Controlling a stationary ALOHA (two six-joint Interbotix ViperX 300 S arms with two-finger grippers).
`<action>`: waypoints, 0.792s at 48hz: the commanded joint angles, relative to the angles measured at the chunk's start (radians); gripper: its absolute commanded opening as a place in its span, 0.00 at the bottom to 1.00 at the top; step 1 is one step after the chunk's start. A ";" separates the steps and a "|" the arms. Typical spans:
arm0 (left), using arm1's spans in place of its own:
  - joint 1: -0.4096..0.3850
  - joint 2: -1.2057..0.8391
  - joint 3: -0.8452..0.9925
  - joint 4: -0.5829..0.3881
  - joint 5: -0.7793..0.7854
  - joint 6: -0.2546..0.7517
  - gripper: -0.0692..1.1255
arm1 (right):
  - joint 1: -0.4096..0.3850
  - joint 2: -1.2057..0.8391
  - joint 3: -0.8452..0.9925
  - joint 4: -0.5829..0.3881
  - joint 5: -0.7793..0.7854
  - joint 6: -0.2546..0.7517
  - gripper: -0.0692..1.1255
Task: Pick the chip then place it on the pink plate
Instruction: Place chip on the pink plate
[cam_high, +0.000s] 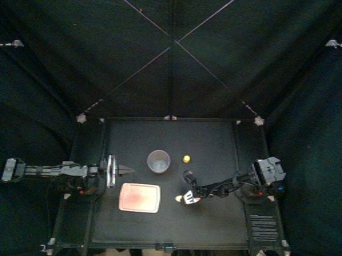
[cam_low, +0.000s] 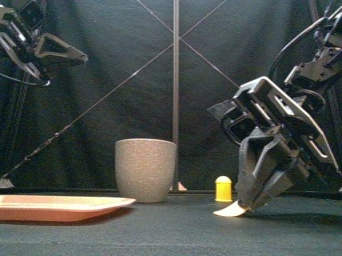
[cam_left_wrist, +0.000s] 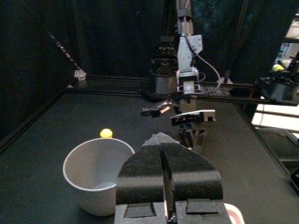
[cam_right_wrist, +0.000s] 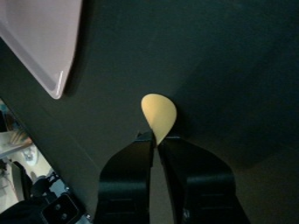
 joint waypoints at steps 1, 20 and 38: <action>-0.003 0.002 -0.014 0.000 -0.005 -0.002 0.12 | -0.008 -0.015 -0.067 -0.037 -0.003 -0.008 0.49; -0.003 0.002 -0.011 0.000 -0.005 -0.002 0.12 | -0.044 0.041 -0.244 -0.224 0.009 -0.006 0.42; 0.002 0.002 -0.003 0.000 -0.005 0.000 0.12 | -0.077 0.258 -0.595 -0.410 0.038 0.002 0.42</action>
